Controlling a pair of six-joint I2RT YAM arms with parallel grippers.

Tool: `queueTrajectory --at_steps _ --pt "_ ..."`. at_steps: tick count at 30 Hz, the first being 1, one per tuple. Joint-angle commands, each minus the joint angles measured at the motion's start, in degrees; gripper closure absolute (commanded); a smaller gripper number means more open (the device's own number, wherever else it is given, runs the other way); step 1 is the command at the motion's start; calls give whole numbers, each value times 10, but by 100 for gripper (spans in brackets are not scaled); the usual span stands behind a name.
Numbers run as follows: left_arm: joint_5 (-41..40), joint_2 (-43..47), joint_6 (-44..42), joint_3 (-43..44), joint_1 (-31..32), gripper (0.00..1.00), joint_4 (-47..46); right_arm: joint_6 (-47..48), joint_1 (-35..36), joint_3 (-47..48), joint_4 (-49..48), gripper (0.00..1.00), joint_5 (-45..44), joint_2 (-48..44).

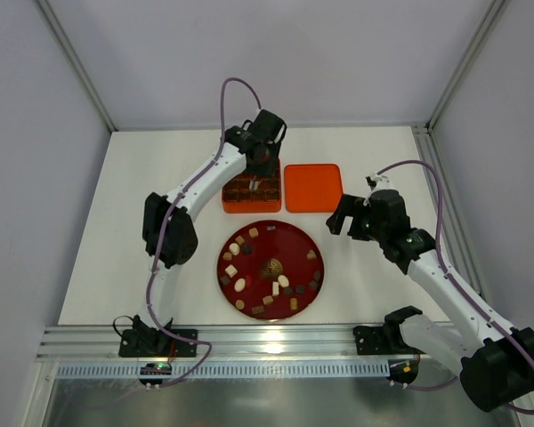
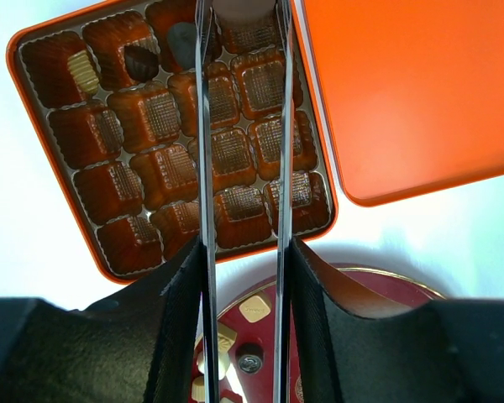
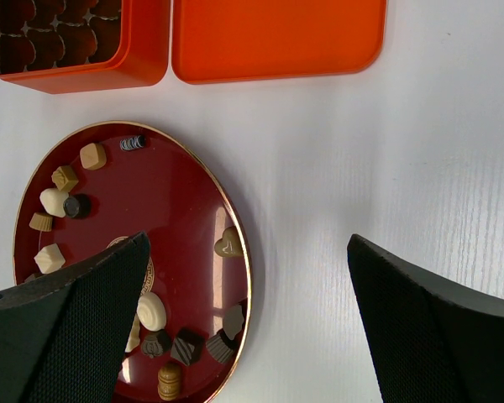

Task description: Pack the chocolate

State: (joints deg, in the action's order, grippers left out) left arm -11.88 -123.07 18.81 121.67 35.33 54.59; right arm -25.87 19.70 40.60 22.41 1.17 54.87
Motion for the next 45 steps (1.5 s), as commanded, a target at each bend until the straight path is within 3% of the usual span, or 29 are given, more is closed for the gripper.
queueTrajectory --at_steps 1,10,15,26,35,45 --pt "5 5 -12 16 -2 57 -20 -1 -1 4 -9 0 -5 -9" --pt "6 23 -14 10 -4 55 -12 2 -1 14 -5 0 -4 -2" --pt "26 76 -1 -11 -4 55 1 1 -1 15 -11 0 1 4" --pt "106 284 63 -234 1 55 2 4 -2 14 -25 0 10 11" --pt "99 449 63 -404 29 55 72 -1 -1 11 -39 0 15 17" --pt "89 527 83 -503 76 55 112 -7 -1 4 -43 0 22 12"
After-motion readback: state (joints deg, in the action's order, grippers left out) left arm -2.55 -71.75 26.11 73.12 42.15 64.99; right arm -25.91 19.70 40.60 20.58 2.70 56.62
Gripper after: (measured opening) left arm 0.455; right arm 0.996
